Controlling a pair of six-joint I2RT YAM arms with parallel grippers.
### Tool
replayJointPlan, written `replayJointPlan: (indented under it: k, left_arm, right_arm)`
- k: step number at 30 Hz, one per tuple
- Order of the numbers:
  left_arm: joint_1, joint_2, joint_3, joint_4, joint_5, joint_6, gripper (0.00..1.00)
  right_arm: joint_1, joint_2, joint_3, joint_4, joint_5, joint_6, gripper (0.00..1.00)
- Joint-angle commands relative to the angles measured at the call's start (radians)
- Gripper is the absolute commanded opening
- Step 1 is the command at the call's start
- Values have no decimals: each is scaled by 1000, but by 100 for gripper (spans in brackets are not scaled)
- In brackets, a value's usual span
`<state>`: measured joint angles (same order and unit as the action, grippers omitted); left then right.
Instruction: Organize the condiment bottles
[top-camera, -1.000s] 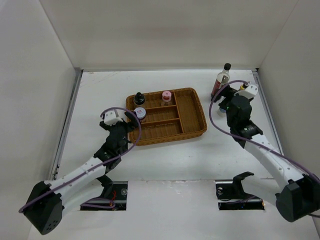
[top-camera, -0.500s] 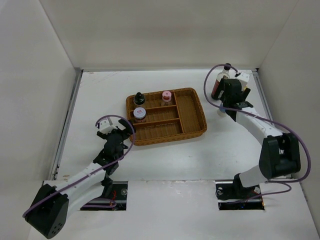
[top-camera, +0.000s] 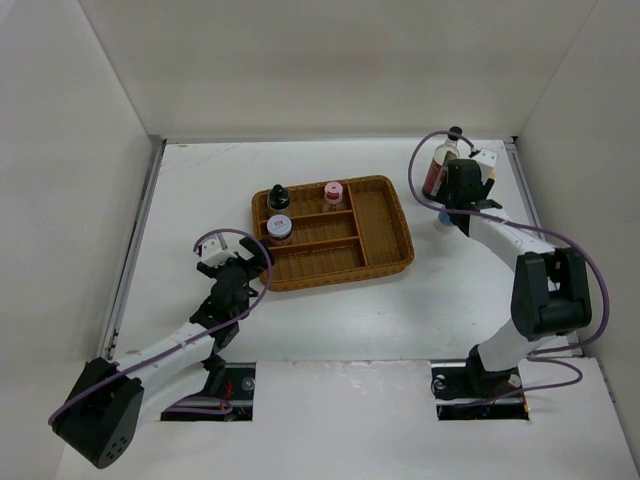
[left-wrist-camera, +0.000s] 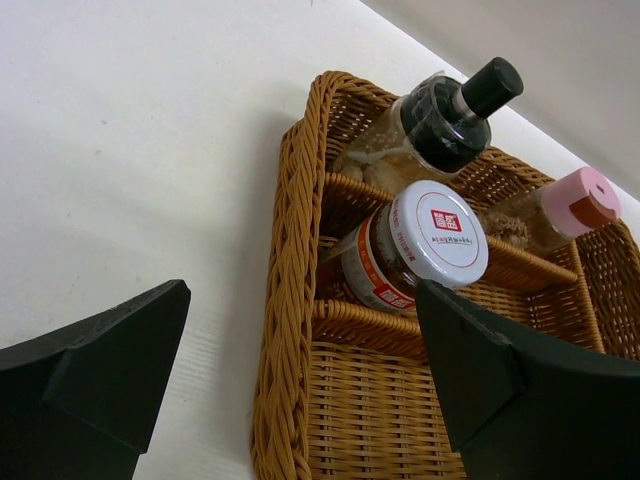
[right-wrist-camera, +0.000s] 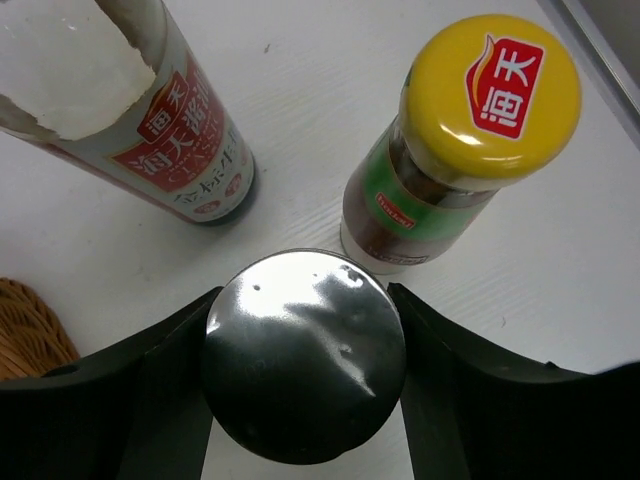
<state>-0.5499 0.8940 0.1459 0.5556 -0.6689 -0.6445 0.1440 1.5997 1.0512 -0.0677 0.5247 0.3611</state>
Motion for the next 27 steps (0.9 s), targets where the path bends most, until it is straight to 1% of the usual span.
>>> replayJointPlan:
  k: [1,2,5,8,10,13,16,18,22,27]
  left_arm:
    - [9,-7,-6,66,0,-14,100]
    - [11,-4,-6,67,-1,-14,100]
    - [18,-3,-8,69,5,-14,100]
    - [18,-9,-9,73,-3,-15,100]
    - [18,-1,-11,82,-1,-15,100]
    - [17,-4,-12,84,3,-15,100]
    - [21,3,-12,84,0,-15,100]
    - [23,3,-12,81,12,-15,100]
    - [25,2,-14,84,11,-17,100]
    - [29,-20,-15,76,22,-17,100]
  right_arm:
    - [22,-70,4,77,37,-10,49]
    - [45,-107,-11,92,52,-13,48]
    - [139,-225,-22,106,104,-51,48]
    - [255,-290,-4,117,113,-94,48]
    - [343,-294,19,132,91,-102,49]
    - [467,-247,65,154,49,-99,49]
    - [553,-172,105,209,34,-96,49]
    - [584,-114,142,239,12,-106,49]
    - [621,-35,208,249,-14,-100,49]
    - [656,29,231,253,-15,-90,49]
